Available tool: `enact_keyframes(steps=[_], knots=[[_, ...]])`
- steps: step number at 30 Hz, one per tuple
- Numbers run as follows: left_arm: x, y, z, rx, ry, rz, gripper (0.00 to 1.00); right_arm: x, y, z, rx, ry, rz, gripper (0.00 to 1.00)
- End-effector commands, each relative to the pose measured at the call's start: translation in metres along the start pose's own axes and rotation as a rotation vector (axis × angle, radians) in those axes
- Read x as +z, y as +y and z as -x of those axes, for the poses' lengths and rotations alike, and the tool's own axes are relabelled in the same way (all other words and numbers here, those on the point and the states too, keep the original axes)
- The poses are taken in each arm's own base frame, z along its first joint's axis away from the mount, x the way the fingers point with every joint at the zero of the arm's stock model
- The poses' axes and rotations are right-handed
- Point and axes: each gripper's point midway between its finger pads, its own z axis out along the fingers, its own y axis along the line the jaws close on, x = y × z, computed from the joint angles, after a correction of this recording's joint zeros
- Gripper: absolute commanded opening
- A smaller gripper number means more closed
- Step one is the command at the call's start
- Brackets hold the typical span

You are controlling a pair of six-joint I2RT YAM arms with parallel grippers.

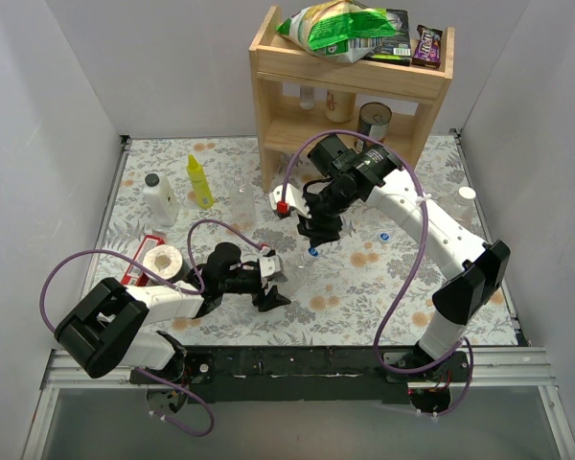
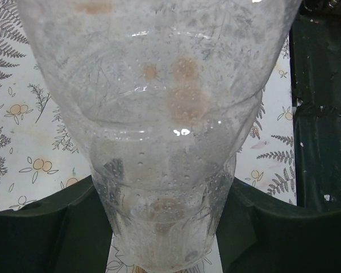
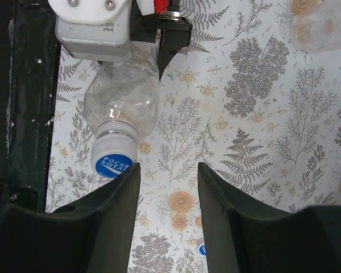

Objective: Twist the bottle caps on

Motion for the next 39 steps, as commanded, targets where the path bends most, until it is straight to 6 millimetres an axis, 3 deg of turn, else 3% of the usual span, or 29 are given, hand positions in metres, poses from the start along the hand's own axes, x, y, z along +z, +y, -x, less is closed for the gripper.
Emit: enact_keyframes(steps=[1, 8, 18, 25, 39], knots=[[0.0, 0.006, 0.023, 0.062, -0.065, 0.006, 0.0, 0.002, 0.002, 0.003, 0.0, -0.01, 0.005, 0.52], [-0.001, 0.004, 0.019, 0.046, -0.05, 0.005, 0.0, -0.012, -0.01, -0.001, -0.02, 0.039, -0.076, 0.51], [0.0, 0.006, 0.015, 0.044, -0.034, 0.006, 0.0, -0.021, 0.0, 0.018, -0.034, -0.033, -0.054, 0.51], [0.0, 0.007, 0.017, 0.032, -0.042, 0.016, 0.0, -0.013, 0.018, 0.017, -0.069, -0.044, -0.001, 0.52], [0.0, 0.011, 0.024, 0.014, -0.069, 0.038, 0.0, -0.005, 0.032, 0.015, -0.061, -0.038, 0.043, 0.52]])
